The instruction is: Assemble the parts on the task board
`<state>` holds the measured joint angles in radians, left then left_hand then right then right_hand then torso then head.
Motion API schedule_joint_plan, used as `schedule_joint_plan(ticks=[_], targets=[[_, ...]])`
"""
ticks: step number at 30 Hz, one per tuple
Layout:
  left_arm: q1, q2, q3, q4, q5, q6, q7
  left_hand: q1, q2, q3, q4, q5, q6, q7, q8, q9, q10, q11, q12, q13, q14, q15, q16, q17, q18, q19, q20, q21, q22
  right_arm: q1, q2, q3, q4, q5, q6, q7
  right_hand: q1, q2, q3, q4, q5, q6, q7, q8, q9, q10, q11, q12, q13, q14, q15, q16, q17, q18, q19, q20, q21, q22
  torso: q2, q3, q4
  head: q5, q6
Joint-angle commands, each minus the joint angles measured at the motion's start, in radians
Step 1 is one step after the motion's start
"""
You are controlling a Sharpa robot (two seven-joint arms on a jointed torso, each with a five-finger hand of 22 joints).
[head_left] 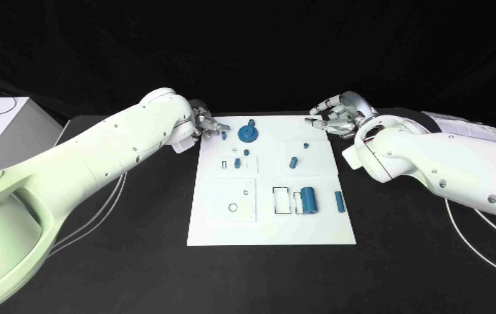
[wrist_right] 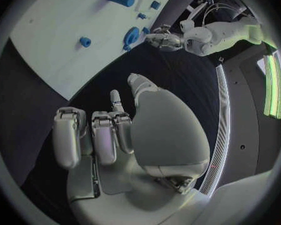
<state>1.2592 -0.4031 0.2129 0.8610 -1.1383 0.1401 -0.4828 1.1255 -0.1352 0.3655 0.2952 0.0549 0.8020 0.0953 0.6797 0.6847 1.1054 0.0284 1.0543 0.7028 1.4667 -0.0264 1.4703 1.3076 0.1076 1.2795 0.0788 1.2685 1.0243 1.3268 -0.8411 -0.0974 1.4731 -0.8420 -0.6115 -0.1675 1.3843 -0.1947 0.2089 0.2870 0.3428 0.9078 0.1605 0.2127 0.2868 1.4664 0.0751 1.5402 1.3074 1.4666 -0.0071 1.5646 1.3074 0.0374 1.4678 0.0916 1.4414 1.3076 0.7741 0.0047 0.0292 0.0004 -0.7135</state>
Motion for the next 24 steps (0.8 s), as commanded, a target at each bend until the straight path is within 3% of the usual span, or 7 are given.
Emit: schedule_joint_plan(ticks=[1, 3, 24], targets=[[0.002, 0.002, 0.000, 0.005, 0.017, 0.031, -0.004, 0.004, 0.007, -0.001, -0.001, -0.002, 0.011, -0.004, 0.023, 0.016, 0.010, -0.008, 0.010, 0.009, 0.045, -0.012, 0.009, 0.111, 0.003, 0.008, -0.005, 0.010, 0.009, 0.000, 0.002, 0.001, 0.000, -0.018, 0.006, 0.012, -0.012, 0.001, 0.006, 0.000, 0.006, -0.010, 0.000, 0.007, -0.002, 0.064, 0.001, -0.006, 0.228, 0.103, 0.005, 0.005, 0.260, -0.001, 0.056, 0.004, -0.003, 0.127, 0.000, 0.0006, -0.0002, 0.000, -0.001], [0.002, 0.002, 0.000, 0.006, 0.019, 0.037, -0.005, 0.007, 0.008, 0.001, -0.001, -0.001, 0.010, -0.008, 0.038, 0.028, 0.016, -0.012, 0.015, 0.014, 0.047, -0.016, 0.014, 0.117, 0.002, 0.012, -0.008, 0.014, 0.017, 0.000, 0.002, 0.001, -0.001, -0.019, 0.006, 0.011, -0.012, 0.001, 0.006, 0.000, 0.006, -0.010, 0.000, 0.007, -0.002, 0.064, 0.001, -0.006, 0.228, 0.103, 0.005, 0.005, 0.260, -0.001, 0.056, 0.004, -0.003, 0.127, 0.000, 0.0008, -0.0002, 0.000, -0.002], [0.001, 0.000, -0.001, 0.016, 0.028, 0.032, -0.007, 0.045, 0.016, 0.045, -0.002, -0.001, -0.007, -0.018, 0.071, 0.060, 0.026, -0.022, 0.023, 0.021, 0.051, -0.024, 0.021, 0.127, -0.001, 0.018, -0.017, 0.024, 0.032, 0.000, 0.007, 0.001, -0.006, -0.020, 0.009, 0.008, -0.013, 0.002, 0.007, 0.000, 0.007, -0.009, 0.000, 0.007, -0.002, 0.066, 0.001, -0.004, 0.229, 0.104, 0.005, 0.005, 0.260, -0.001, 0.056, 0.004, -0.004, 0.127, 0.002, 0.0000, 0.0005, -0.001, -0.003]])
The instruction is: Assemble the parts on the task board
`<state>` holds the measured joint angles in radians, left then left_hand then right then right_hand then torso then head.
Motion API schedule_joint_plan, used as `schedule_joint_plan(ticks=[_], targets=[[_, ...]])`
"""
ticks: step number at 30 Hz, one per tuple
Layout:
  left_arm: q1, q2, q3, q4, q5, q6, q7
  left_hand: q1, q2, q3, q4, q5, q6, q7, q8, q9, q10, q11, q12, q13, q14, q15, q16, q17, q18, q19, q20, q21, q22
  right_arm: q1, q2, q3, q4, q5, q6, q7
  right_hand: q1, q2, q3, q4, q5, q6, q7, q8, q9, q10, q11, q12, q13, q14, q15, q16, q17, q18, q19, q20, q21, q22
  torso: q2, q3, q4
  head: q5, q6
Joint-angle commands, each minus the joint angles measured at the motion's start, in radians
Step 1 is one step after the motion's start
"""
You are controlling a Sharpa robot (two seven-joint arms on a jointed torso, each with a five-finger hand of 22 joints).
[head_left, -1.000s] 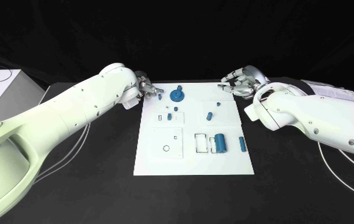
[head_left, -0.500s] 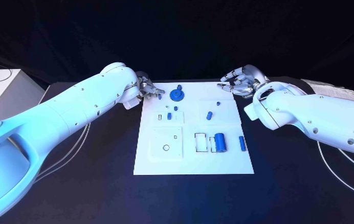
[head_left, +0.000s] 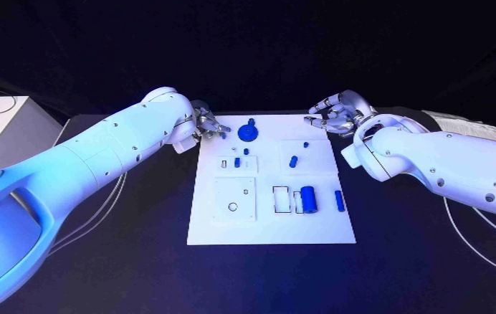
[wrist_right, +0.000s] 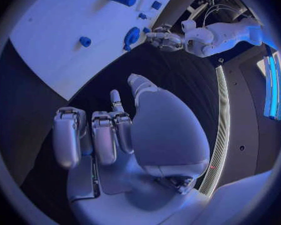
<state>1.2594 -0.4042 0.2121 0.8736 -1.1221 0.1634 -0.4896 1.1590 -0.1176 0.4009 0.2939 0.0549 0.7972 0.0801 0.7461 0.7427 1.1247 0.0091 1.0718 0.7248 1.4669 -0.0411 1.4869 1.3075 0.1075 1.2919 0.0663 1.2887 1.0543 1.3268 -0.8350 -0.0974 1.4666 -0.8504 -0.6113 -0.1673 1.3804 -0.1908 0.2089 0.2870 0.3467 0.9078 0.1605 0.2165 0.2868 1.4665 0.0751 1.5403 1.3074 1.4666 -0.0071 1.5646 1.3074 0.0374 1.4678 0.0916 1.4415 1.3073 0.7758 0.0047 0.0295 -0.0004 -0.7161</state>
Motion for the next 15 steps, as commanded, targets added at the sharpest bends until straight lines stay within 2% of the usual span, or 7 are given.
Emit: schedule_joint_plan(ticks=[1, 10, 12, 15], targets=[[0.001, 0.002, 0.000, 0.003, 0.012, 0.007, 0.000, 0.014, -0.002, 0.013, -0.001, -0.001, -0.003, -0.003, 0.005, 0.004, 0.006, -0.003, 0.006, -0.001, 0.051, -0.010, 0.004, 0.127, -0.001, 0.005, -0.004, 0.004, 0.002, 0.000, 0.001, 0.001, 0.000, -0.012, 0.009, 0.008, -0.009, -0.002, 0.007, 0.000, 0.003, -0.009, 0.000, 0.004, -0.002, 0.066, 0.001, -0.004, 0.229, 0.104, 0.005, 0.005, 0.260, -0.001, 0.056, 0.004, -0.004, 0.127, 0.000, 0.0000, 0.0000, -0.001, -0.003], [0.001, 0.003, 0.000, -0.007, 0.014, 0.011, -0.001, 0.040, 0.001, 0.057, -0.001, -0.001, -0.011, -0.005, 0.013, 0.013, 0.006, -0.004, 0.006, -0.002, 0.051, -0.011, 0.006, 0.128, -0.002, 0.005, -0.006, 0.006, 0.006, 0.000, 0.002, 0.001, 0.000, -0.012, 0.009, 0.007, -0.009, -0.002, 0.007, 0.000, 0.003, -0.009, 0.000, 0.004, -0.002, 0.066, 0.001, -0.004, 0.229, 0.104, 0.005, 0.005, 0.260, -0.001, 0.056, 0.004, -0.004, 0.127, 0.000, 0.0002, -0.0004, -0.001, -0.005], [0.001, 0.003, 0.000, -0.010, 0.015, 0.019, -0.001, 0.060, -0.004, 0.098, -0.001, 0.000, -0.016, -0.006, 0.016, 0.018, 0.006, -0.005, 0.008, -0.002, 0.052, -0.012, 0.007, 0.129, -0.002, 0.006, -0.007, 0.008, 0.009, 0.000, 0.002, 0.001, 0.001, -0.012, 0.009, 0.007, -0.009, -0.002, 0.007, 0.000, 0.003, -0.009, 0.000, 0.004, -0.002, 0.066, 0.001, -0.004, 0.229, 0.104, 0.005, 0.005, 0.260, -0.001, 0.056, 0.004, -0.004, 0.127, 0.000, 0.0004, -0.0001, -0.001, -0.005], [0.001, 0.003, -0.001, -0.012, 0.017, 0.027, -0.002, 0.060, -0.005, 0.103, -0.001, 0.000, -0.016, -0.006, 0.017, 0.019, 0.006, -0.005, 0.009, -0.001, 0.052, -0.012, 0.008, 0.130, -0.002, 0.006, -0.007, 0.009, 0.010, 0.000, 0.003, 0.001, 0.001, -0.012, 0.008, 0.007, -0.009, -0.002, 0.007, 0.000, 0.003, -0.009, 0.000, 0.004, -0.002, 0.066, 0.001, -0.004, 0.229, 0.104, 0.005, 0.005, 0.260, -0.001, 0.056, 0.004, -0.004, 0.127, 0.000, 0.0002, 0.0002, -0.002, -0.007]])
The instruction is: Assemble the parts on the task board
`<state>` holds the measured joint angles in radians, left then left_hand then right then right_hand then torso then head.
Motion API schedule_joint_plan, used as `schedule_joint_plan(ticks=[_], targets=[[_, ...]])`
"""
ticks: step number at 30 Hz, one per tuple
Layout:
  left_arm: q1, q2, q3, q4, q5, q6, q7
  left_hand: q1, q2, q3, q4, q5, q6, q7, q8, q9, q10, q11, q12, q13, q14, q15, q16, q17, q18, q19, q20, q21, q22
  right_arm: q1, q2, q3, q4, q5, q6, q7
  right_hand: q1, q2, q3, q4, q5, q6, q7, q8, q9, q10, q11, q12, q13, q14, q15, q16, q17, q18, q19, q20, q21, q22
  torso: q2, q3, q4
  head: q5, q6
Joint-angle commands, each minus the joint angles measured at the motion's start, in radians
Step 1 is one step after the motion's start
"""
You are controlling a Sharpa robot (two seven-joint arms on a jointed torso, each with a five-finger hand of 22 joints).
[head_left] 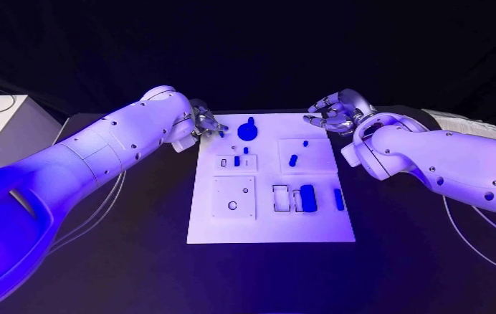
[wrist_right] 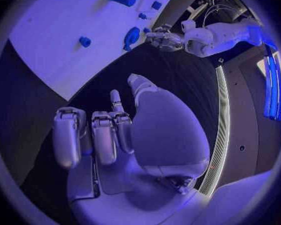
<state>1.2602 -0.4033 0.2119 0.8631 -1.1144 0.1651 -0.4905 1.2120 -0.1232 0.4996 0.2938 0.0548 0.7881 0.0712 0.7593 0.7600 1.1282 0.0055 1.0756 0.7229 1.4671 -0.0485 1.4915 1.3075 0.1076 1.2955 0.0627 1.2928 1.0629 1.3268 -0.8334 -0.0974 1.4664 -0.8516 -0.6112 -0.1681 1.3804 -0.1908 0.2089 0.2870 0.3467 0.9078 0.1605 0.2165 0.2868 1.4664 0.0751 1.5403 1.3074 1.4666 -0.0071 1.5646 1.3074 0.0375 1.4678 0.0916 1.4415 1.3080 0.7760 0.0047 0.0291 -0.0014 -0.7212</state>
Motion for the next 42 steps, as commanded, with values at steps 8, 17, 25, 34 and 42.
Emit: schedule_joint_plan(ticks=[8, 17, 25, 34, 42], targets=[[0.000, 0.005, -0.004, -0.004, 0.021, 0.035, -0.001, 0.010, -0.004, 0.026, -0.001, 0.000, -0.007, 0.003, 0.006, 0.004, 0.004, -0.002, 0.006, 0.002, 0.053, -0.005, 0.004, 0.132, -0.003, 0.003, -0.004, 0.006, 0.004, 0.000, 0.001, 0.001, 0.002, -0.011, 0.008, 0.008, -0.009, -0.002, 0.007, 0.000, 0.003, -0.009, 0.000, 0.004, -0.002, 0.066, 0.001, -0.004, 0.229, 0.104, 0.005, 0.005, 0.260, -0.001, 0.056, 0.004, -0.004, 0.127, -0.001, 0.0006, 0.0001, 0.002, -0.003], [0.000, 0.002, -0.009, -0.003, 0.043, 0.048, 0.013, 0.106, -0.038, 0.261, -0.045, 0.001, -0.028, 0.000, 0.023, 0.027, 0.009, -0.006, 0.007, -0.001, 0.055, -0.008, 0.009, 0.138, -0.004, 0.003, -0.008, 0.012, 0.014, 0.000, 0.000, 0.001, 0.002, -0.011, 0.008, 0.008, -0.011, -0.002, 0.009, 0.000, 0.004, -0.009, 0.000, 0.005, -0.002, 0.067, 0.001, -0.003, 0.230, 0.103, 0.005, 0.005, 0.259, -0.001, 0.056, 0.004, -0.004, 0.127, -0.001, 0.0007, 0.0010, 0.003, -0.005], [0.000, -0.004, -0.016, 0.005, 0.057, 0.034, 0.027, 0.103, -0.071, 0.376, -0.102, 0.008, -0.032, 0.006, 0.045, 0.050, 0.030, -0.003, 0.010, 0.000, 0.062, -0.005, 0.019, 0.154, -0.007, 0.010, -0.005, 0.023, 0.031, 0.000, -0.002, 0.001, 0.001, -0.010, 0.007, 0.009, -0.011, -0.002, 0.009, 0.000, 0.004, -0.009, 0.000, 0.005, -0.002, 0.067, 0.001, -0.003, 0.230, 0.103, 0.005, 0.005, 0.259, -0.001, 0.056, 0.004, -0.004, 0.127, -0.001, 0.0007, 0.0006, 0.004, -0.006], [0.000, -0.033, -0.017, 0.054, 0.099, 0.006, 0.029, 0.093, -0.080, 0.400, -0.119, 0.015, -0.028, 0.007, 0.051, 0.055, 0.038, -0.003, 0.013, 0.004, 0.064, -0.006, 0.022, 0.160, -0.008, 0.015, -0.005, 0.028, 0.039, 0.000, -0.004, 0.001, 0.001, -0.010, 0.006, 0.009, -0.011, -0.002, 0.009, 0.000, 0.004, -0.009, 0.000, 0.005, -0.002, 0.067, 0.001, -0.003, 0.230, 0.103, 0.005, 0.005, 0.259, -0.001, 0.056, 0.004, -0.004, 0.127, -0.003, 0.0002, 0.0009, 0.007, -0.005], [0.000, -0.103, -0.017, 0.190, 0.147, -0.019, 0.010, 0.073, -0.092, 0.424, -0.138, 0.037, -0.015, 0.003, 0.058, 0.060, 0.061, -0.006, 0.025, 0.019, 0.070, -0.008, 0.029, 0.172, -0.012, 0.029, -0.007, 0.043, 0.062, 0.000, -0.008, 0.001, -0.002, -0.008, 0.006, 0.008, -0.011, -0.002, 0.009, 0.000, 0.004, -0.009, 0.000, 0.005, -0.002, 0.067, 0.001, -0.003, 0.230, 0.103, 0.005, 0.005, 0.259, -0.001, 0.056, 0.004, -0.004, 0.127, -0.008, -0.0012, 0.0041, 0.009, -0.006]])
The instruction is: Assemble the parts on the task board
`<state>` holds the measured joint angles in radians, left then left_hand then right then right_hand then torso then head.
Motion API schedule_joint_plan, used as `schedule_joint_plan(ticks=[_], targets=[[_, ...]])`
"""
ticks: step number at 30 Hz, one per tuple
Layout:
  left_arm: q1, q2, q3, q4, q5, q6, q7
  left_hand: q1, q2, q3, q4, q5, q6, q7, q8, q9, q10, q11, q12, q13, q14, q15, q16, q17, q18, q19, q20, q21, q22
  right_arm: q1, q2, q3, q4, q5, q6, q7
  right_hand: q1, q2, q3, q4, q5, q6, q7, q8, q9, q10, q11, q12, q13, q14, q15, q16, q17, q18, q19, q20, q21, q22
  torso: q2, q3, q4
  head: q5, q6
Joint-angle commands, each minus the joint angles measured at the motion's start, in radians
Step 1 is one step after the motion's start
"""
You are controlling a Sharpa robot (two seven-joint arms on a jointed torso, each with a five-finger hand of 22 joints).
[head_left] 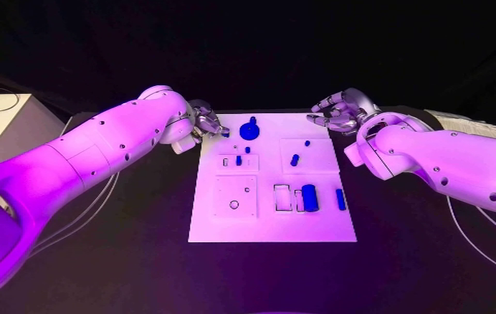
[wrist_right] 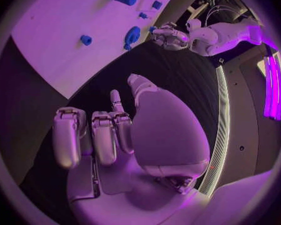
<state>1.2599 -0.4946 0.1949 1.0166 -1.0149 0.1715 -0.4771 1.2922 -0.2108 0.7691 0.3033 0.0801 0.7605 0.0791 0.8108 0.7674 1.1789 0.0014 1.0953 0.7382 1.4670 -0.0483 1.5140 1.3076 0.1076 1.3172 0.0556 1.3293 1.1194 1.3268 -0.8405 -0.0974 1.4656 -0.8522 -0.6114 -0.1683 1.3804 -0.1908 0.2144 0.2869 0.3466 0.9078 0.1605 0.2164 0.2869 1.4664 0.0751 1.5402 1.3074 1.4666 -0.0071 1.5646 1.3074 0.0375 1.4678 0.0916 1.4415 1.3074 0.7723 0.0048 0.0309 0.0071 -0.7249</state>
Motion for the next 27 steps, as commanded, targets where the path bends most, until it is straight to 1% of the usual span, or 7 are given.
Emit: schedule_joint_plan(ticks=[1, 5, 16, 20, 23, 24, 27], targets=[[0.000, -0.020, 0.000, 0.056, 0.048, -0.029, -0.004, -0.018, -0.012, 0.164, -0.156, 0.048, 0.018, -0.006, 0.010, 0.055, 0.018, -0.003, 0.009, 0.009, 0.072, -0.010, 0.010, 0.177, -0.014, 0.012, -0.002, 0.011, 0.013, 0.000, -0.002, 0.001, -0.001, -0.008, 0.006, 0.008, -0.011, -0.002, 0.004, 0.000, 0.004, -0.009, 0.000, 0.005, -0.002, 0.067, 0.001, -0.003, 0.230, 0.103, 0.005, 0.005, 0.259, -0.001, 0.056, 0.004, -0.004, 0.127, -0.005, -0.0015, 0.0029, 0.000, -0.002], [0.000, -0.057, -0.001, 0.137, 0.039, -0.045, -0.010, -0.049, -0.035, 0.179, -0.179, 0.151, 0.037, -0.013, 0.021, 0.061, 0.051, -0.011, 0.032, 0.042, 0.083, -0.017, 0.024, 0.202, -0.021, 0.036, -0.008, 0.036, 0.054, 0.000, -0.004, 0.000, -0.005, -0.006, 0.007, 0.008, -0.011, -0.002, 0.004, 0.000, 0.004, -0.009, 0.000, 0.005, -0.002, 0.067, 0.001, -0.003, 0.230, 0.103, 0.005, 0.005, 0.259, -0.001, 0.056, 0.004, -0.004, 0.127, -0.011, -0.0041, 0.0071, 0.001, -0.009], [-0.005, -0.137, -0.047, 0.278, 0.003, -0.090, -0.017, -0.069, -0.043, 0.190, -0.198, 0.181, 0.049, -0.018, 0.024, 0.063, 0.066, -0.017, 0.037, 0.051, 0.087, -0.022, 0.028, 0.211, -0.024, 0.045, -0.013, 0.045, 0.068, 0.000, -0.010, 0.000, -0.009, 0.001, 0.002, 0.013, -0.013, -0.003, 0.005, 0.000, 0.004, -0.008, -0.001, 0.006, -0.002, 0.065, 0.001, -0.005, 0.228, 0.103, 0.005, 0.004, 0.257, -0.001, 0.056, 0.004, -0.006, 0.126, -0.028, -0.0071, 0.0161, 0.004, -0.026], [-0.014, -0.153, -0.058, 0.314, -0.007, -0.108, -0.017, -0.076, -0.045, 0.193, -0.204, 0.190, 0.054, -0.020, 0.025, 0.063, 0.073, -0.018, 0.041, 0.058, 0.087, -0.023, 0.028, 0.210, -0.025, 0.048, -0.014, 0.049, 0.074, 0.000, -0.010, 0.000, -0.012, 0.042, -0.049, 0.075, -0.013, -0.003, 0.005, 0.000, 0.004, -0.009, -0.001, 0.006, -0.002, 0.053, 0.001, -0.017, 0.217, 0.100, 0.005, 0.000, 0.244, 0.002, 0.052, 0.003, -0.016, 0.115, -0.034, -0.0093, 0.0196, 0.005, -0.033], [-0.021, -0.157, -0.061, 0.326, -0.012, -0.112, -0.017, -0.079, -0.047, 0.195, -0.207, 0.194, 0.056, -0.021, 0.025, 0.063, 0.074, -0.019, 0.041, 0.057, 0.087, -0.024, 0.028, 0.210, -0.025, 0.048, -0.015, 0.048, 0.073, -0.001, -0.008, 0.000, -0.013, 0.091, -0.097, 0.143, 0.000, 0.000, 0.028, -0.004, 0.025, -0.010, -0.002, 0.008, -0.002, 0.007, -0.002, -0.061, 0.174, 0.084, 0.002, -0.024, 0.181, 0.020, 0.026, 0.002, -0.086, 0.048, -0.037, -0.0116, 0.0208, 0.006, -0.035], [-0.023, -0.156, -0.062, 0.329, -0.014, -0.113, -0.017, -0.082, -0.048, 0.197, -0.209, 0.198, 0.058, -0.021, 0.026, 0.063, 0.078, -0.020, 0.044, 0.062, 0.087, -0.024, 0.028, 0.211, -0.025, 0.048, -0.015, 0.049, 0.074, -0.001, -0.007, 0.000, -0.014, 0.127, -0.121, 0.183, 0.007, -0.011, 0.056, -0.004, 0.069, -0.011, -0.004, 0.011, -0.002, -0.090, -0.006, -0.166, 0.076, 0.043, -0.004, -0.094, 0.035, 0.053, -0.031, 0.000, -0.235, -0.090, -0.037, -0.0125, 0.0211, 0.007, -0.037], [-0.026, -0.154, -0.068, 0.329, -0.007, -0.112, -0.018, -0.083, -0.049, 0.198, -0.211, 0.200, 0.059, -0.022, 0.026, 0.063, 0.079, -0.020, 0.045, 0.064, 0.087, -0.024, 0.028, 0.211, -0.025, 0.049, -0.015, 0.049, 0.075, -0.001, -0.004, -0.001, -0.018, 0.192, -0.151, 0.253, 0.004, -0.027, 0.098, -0.005, 0.075, -0.016, -0.007, 0.020, 0.000, -0.174, -0.010, -0.283, -0.038, 0.023, -0.010, -0.154, -0.053, 0.084, -0.080, -0.006, -0.414, -0.249, -0.040, -0.0138, 0.0221, 0.008, -0.038]])
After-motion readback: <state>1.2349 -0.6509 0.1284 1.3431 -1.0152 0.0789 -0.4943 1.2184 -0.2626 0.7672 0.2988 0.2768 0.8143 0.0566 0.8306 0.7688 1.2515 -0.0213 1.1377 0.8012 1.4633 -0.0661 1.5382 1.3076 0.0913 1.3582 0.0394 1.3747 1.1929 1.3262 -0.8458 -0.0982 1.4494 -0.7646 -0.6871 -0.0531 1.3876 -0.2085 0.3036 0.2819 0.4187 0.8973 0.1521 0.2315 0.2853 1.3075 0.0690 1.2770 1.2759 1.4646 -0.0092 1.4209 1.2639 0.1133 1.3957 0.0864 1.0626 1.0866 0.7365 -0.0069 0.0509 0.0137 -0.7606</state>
